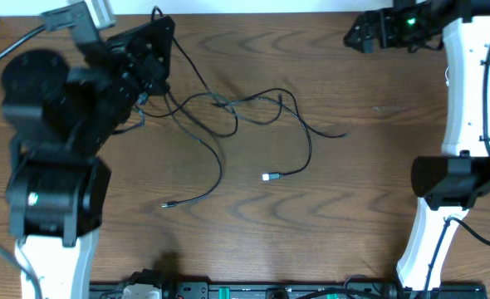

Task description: Untangle cables

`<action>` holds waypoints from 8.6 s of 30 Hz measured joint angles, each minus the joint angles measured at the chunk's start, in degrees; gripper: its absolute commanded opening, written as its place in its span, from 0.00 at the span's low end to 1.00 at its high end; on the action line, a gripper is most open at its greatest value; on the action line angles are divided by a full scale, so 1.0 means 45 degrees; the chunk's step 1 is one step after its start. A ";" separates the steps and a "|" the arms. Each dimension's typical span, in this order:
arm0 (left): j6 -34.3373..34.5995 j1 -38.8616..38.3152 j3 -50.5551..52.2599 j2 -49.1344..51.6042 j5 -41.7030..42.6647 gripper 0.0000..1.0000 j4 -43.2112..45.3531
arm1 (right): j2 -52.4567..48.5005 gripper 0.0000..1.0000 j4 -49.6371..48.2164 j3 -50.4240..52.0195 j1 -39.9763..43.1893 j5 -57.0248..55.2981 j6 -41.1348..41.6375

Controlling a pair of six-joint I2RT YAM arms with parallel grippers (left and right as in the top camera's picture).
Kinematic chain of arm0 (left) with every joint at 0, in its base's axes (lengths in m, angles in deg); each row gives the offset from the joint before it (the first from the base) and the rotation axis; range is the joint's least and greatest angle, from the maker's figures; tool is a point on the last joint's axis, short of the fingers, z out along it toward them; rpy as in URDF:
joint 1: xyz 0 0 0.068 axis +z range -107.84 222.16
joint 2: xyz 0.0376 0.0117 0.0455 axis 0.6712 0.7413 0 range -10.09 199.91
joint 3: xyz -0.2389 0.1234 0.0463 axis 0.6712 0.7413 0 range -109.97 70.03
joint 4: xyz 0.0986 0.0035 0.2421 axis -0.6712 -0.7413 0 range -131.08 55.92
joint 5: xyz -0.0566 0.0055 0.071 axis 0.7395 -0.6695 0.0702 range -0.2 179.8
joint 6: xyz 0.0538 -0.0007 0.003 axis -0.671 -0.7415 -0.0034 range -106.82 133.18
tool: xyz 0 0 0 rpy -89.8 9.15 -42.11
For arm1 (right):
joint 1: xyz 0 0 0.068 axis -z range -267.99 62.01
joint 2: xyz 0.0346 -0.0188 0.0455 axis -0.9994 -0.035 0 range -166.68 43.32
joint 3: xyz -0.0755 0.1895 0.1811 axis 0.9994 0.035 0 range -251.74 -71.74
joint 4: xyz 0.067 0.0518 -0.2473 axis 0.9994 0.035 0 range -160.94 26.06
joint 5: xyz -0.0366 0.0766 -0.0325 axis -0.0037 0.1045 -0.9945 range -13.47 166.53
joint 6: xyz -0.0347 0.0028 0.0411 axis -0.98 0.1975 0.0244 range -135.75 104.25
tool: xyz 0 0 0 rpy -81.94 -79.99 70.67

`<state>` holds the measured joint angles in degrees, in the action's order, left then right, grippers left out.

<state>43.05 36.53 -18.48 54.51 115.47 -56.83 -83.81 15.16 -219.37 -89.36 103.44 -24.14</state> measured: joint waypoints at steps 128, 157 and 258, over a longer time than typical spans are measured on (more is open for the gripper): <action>-0.2030 0.2399 -0.0029 0.7422 -0.4556 0.08 -0.6008 | 0.8170 0.01 -0.5542 0.6334 0.5984 -0.2735 0.1355; -0.2385 0.2395 -0.0029 0.7422 -0.4031 0.08 -0.6139 | 0.2103 0.99 -0.7694 0.6407 0.9806 -0.2968 0.1729; -0.3628 0.4541 0.0374 0.3755 -0.2375 0.93 -0.8087 | -0.3254 0.01 -0.4459 0.5877 -0.7252 -0.5697 0.2346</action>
<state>26.72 56.97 -16.79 71.40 104.79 -93.22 -98.45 -4.90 -192.92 -121.99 77.80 -13.58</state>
